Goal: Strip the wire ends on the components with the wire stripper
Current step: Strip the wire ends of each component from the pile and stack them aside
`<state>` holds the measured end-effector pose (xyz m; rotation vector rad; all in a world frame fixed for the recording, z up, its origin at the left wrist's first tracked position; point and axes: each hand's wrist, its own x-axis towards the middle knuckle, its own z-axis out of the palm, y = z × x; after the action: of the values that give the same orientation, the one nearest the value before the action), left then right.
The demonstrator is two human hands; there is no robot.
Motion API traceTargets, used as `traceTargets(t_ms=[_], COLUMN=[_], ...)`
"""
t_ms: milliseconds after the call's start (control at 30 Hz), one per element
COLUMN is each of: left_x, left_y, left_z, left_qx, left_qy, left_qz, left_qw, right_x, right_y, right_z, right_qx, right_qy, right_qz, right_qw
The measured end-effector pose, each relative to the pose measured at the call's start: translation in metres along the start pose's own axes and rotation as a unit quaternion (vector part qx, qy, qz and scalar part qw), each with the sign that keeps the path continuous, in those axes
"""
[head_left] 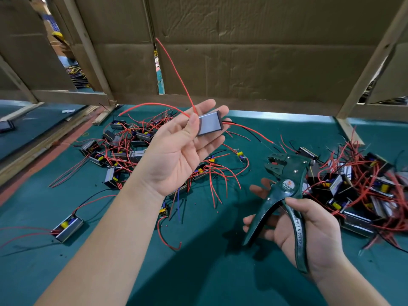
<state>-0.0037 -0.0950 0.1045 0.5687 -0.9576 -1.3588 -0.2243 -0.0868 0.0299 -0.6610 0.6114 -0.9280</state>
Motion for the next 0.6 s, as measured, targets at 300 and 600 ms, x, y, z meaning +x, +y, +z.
traceTargets(t_ms=[300, 600], left_x=[0.003, -0.020], left_y=[-0.019, -0.041], left_z=[-0.009, -0.017], left_qx=[0.410, 0.439], left_qy=[0.124, 0.087], left_qz=[0.154, 0.139], left_qw=[0.890, 0.884], right_x=[0.000, 0.001], right_y=[0.002, 0.002], right_z=[-0.005, -0.002], right_qx=[0.001, -0.002], right_qy=[0.008, 0.008], right_qz=[-0.007, -0.006], right_qw=[1.000, 1.000])
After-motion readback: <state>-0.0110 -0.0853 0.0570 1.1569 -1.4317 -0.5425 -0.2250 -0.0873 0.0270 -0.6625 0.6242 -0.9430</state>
